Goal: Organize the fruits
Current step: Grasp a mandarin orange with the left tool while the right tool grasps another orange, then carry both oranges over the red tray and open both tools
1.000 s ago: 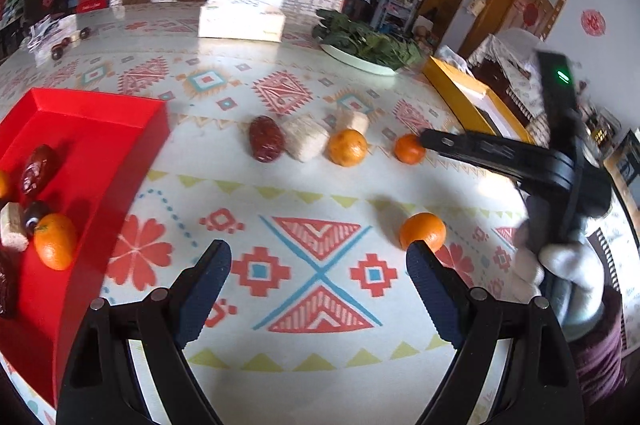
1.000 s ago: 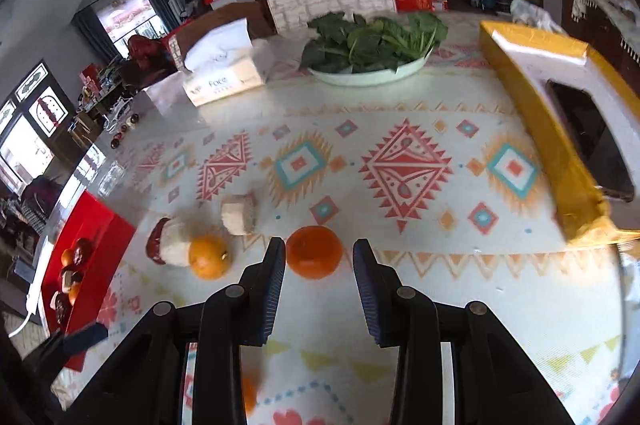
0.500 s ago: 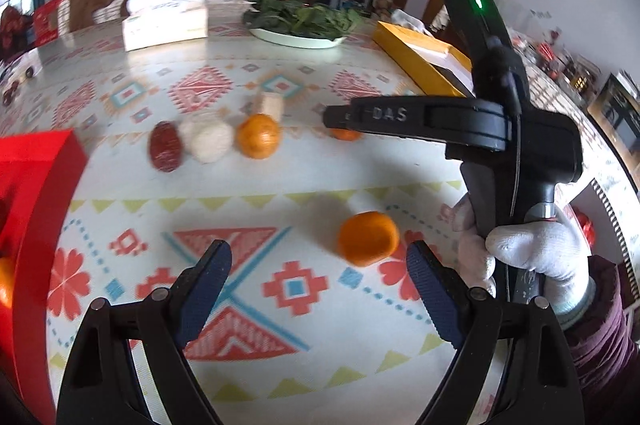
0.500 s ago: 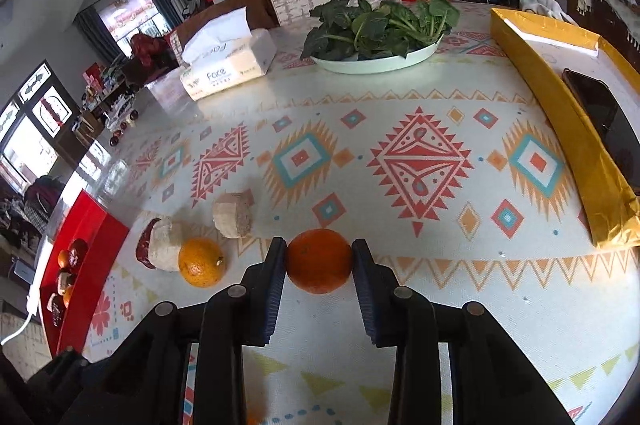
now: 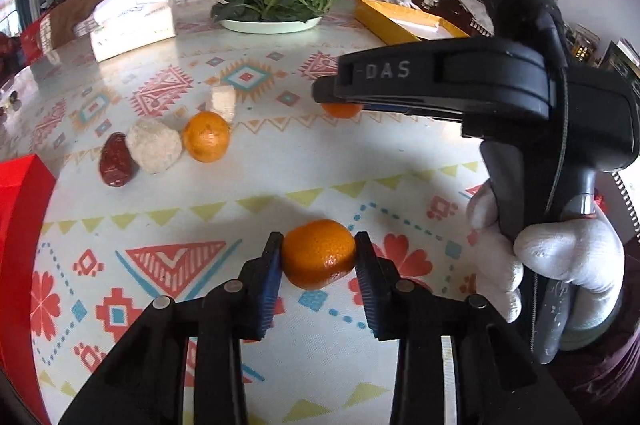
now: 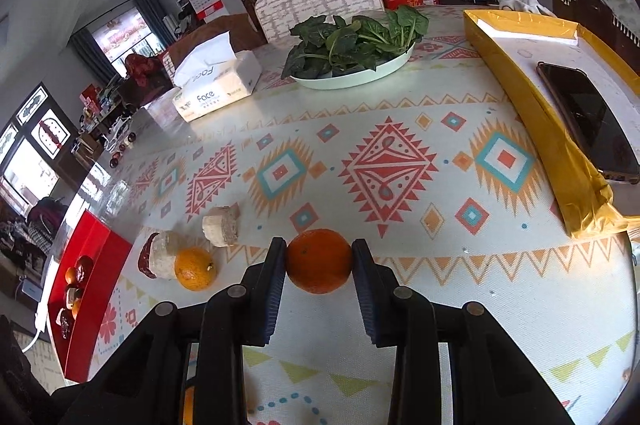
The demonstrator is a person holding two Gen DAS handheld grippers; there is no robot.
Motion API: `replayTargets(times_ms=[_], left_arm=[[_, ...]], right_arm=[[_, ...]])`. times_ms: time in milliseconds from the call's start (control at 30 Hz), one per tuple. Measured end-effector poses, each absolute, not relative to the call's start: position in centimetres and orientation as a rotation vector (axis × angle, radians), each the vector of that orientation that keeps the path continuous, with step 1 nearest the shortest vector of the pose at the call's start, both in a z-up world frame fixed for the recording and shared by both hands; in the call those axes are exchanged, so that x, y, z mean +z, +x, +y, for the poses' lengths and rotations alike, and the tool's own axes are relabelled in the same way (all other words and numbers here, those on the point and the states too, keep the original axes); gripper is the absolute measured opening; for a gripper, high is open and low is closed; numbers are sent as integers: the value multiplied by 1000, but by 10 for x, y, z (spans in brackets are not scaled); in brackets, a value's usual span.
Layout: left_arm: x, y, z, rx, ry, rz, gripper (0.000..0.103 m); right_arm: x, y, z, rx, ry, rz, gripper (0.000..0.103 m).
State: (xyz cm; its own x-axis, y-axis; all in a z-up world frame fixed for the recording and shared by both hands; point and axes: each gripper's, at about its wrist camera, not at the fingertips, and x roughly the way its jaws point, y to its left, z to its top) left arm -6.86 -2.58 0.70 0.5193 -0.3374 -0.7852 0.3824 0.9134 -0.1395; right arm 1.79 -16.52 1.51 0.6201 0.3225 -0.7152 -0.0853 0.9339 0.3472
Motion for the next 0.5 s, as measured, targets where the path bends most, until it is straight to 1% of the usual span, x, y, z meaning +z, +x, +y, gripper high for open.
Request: replayTargets(times_ms=[200,500], left_arm=[[12,-70,6,-394,-48,916,34],[32,-84,80,-306,-185,850,34]], right_arm=[[14,18,-170,224,308,864,36],[23,8,-165,182,294,827,36]])
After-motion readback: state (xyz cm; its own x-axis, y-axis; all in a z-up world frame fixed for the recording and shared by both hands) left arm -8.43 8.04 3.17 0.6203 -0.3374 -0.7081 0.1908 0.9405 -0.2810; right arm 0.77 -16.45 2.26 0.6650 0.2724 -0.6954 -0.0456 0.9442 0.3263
